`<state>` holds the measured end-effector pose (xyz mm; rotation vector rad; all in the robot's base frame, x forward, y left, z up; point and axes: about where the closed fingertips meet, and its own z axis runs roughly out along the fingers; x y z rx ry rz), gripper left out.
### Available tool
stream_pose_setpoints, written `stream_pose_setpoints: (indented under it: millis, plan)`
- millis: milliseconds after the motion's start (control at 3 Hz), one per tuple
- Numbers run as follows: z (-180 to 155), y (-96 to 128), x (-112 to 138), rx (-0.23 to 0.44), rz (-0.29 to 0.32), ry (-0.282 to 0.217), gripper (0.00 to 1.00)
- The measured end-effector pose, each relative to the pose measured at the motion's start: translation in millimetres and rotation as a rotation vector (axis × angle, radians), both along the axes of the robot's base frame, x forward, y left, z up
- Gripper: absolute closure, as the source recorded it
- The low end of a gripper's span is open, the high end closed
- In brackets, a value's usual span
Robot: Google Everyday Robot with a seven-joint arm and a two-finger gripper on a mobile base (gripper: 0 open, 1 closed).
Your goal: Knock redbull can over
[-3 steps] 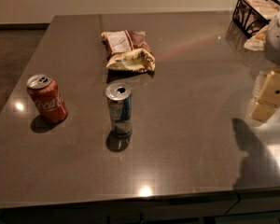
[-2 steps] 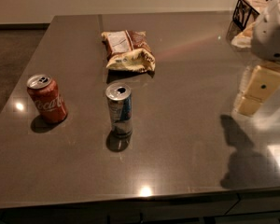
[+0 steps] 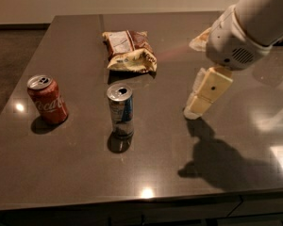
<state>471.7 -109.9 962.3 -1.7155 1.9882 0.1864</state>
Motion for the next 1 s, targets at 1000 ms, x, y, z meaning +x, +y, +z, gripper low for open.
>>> stream_pose_setpoints:
  millis: [1000]
  plan:
    - [-25.6, 119.5, -13.3, 0.232, 0.216, 0.022, 0.0]
